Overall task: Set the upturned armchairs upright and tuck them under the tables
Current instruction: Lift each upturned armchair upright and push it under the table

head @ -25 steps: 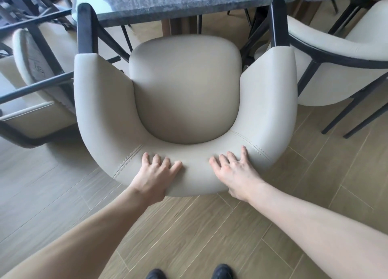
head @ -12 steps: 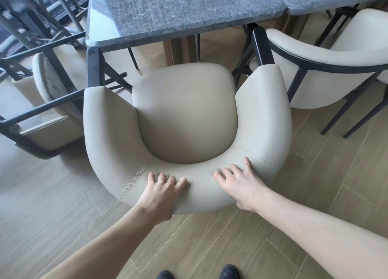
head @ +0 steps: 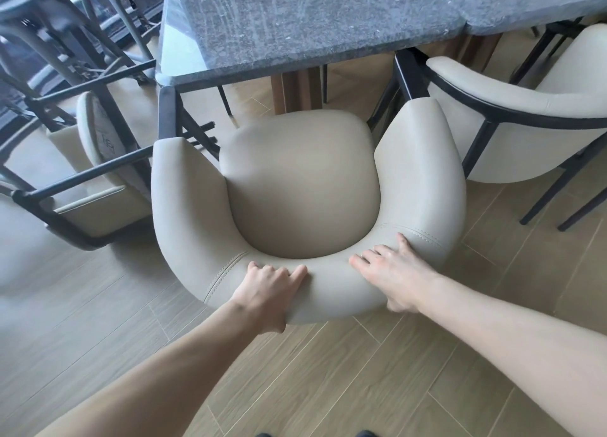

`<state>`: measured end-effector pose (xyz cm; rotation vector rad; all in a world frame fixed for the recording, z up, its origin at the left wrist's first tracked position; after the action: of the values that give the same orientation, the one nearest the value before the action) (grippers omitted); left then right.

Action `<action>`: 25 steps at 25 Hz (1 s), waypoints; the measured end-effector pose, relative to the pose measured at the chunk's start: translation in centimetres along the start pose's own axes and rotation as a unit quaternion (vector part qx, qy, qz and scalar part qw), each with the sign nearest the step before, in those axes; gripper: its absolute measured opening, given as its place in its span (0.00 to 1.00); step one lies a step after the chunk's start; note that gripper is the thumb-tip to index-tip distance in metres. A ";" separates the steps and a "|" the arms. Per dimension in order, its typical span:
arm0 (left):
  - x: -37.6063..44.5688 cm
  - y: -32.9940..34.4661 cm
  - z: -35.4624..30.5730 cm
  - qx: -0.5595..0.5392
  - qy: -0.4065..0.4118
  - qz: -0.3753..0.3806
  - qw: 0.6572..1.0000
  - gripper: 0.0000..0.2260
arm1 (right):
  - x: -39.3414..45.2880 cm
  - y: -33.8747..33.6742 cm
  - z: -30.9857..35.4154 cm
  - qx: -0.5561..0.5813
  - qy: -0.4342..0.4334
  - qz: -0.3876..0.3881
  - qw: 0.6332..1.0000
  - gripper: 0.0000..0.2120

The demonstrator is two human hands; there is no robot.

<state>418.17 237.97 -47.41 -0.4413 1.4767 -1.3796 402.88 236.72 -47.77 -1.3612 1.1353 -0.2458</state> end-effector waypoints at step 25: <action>3.4 -3.5 4.2 -0.033 -0.031 -0.038 0.998 0.33 | 4.0 -4.8 -3.8 -0.017 0.025 -0.038 0.999 0.26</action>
<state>419.05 232.06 -44.98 -0.5822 1.4715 -1.3661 404.18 230.14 -44.89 -1.4364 1.1347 -0.3179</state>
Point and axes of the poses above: each hand's wrist, its own x-axis towards the middle knuckle, its own y-axis out of the palm, z = x × y, the point moved 10 cm from there along x, towards the middle knuckle, and after that the axes turned 2 degrees about -z, right-handed, at the moved point
